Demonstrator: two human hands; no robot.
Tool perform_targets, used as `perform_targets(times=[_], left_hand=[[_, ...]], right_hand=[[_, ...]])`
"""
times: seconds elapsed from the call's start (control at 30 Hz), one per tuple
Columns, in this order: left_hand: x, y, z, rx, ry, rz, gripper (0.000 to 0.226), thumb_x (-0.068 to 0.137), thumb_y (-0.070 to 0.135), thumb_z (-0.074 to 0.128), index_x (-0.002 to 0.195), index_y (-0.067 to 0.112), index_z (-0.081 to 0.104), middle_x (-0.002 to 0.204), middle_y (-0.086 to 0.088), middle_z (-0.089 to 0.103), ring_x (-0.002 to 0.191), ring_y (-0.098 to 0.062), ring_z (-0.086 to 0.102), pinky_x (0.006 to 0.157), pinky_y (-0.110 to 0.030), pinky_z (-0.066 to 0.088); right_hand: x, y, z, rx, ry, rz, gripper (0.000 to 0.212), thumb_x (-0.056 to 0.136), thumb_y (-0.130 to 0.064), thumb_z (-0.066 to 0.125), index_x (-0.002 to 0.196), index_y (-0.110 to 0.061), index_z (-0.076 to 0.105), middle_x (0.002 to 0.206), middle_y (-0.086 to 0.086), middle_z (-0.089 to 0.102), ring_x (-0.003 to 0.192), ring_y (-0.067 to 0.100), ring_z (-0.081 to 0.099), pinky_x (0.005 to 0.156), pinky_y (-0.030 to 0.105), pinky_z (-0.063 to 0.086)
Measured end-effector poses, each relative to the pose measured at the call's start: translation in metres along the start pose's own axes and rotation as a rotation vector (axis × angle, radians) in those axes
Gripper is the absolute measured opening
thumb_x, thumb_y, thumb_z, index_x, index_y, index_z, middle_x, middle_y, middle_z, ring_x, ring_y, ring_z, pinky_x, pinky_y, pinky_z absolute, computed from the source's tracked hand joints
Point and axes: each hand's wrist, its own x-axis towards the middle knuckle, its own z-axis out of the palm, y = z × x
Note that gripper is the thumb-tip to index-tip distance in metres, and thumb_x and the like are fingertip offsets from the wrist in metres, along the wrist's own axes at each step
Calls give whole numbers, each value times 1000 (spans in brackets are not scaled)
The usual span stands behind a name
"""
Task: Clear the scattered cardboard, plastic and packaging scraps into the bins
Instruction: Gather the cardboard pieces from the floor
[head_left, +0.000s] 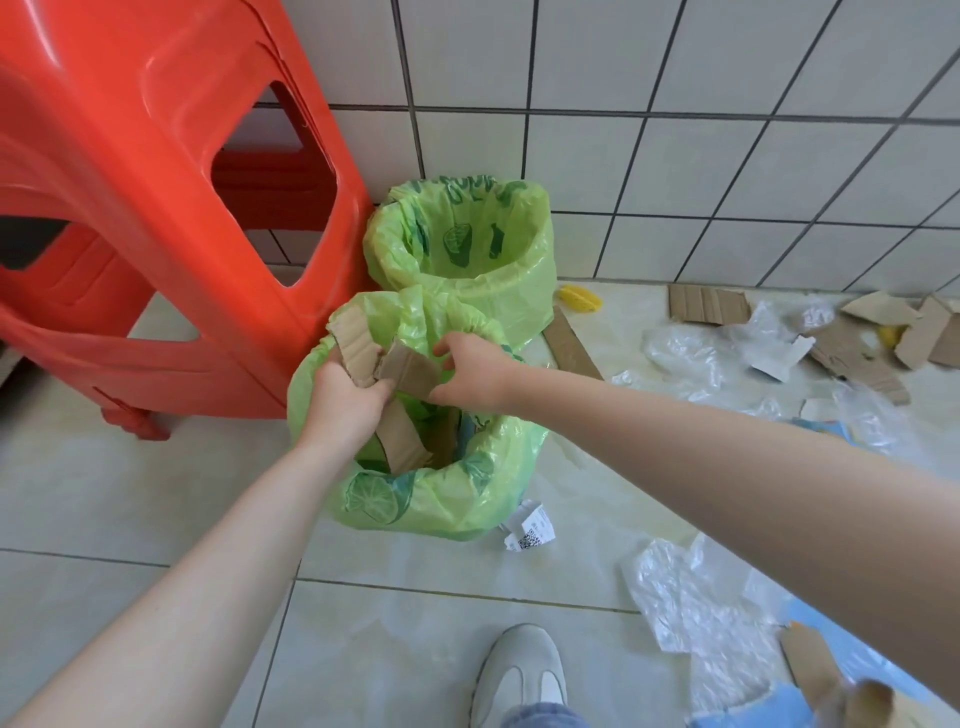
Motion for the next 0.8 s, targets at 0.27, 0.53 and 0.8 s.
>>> perform_targets(times=[0.27, 0.53, 0.8], left_hand=[[-10, 6, 3, 299, -97, 114, 34, 97, 17, 51, 130, 12, 51, 117, 0, 55, 98, -15, 50, 76, -30, 41], [-21, 37, 13, 384, 81, 292, 37, 86, 15, 60, 122, 19, 54, 107, -1, 55, 93, -19, 54, 78, -32, 42], [-58, 81, 85, 331, -62, 417, 20, 87, 13, 57, 106, 18, 62, 96, 4, 62, 86, -17, 60, 78, -37, 53]], right_hand=[[-33, 19, -28, 86, 98, -35, 42, 88, -10, 57, 130, -11, 52, 124, 5, 59, 112, 22, 57, 90, 28, 49], [-66, 60, -53, 52, 147, 6, 39, 88, -12, 54, 126, -12, 56, 117, 3, 61, 108, 19, 58, 89, 27, 48], [-108, 118, -79, 3, 175, 137, 34, 86, -14, 55, 120, -17, 59, 114, 2, 62, 104, 21, 59, 87, 30, 50]])
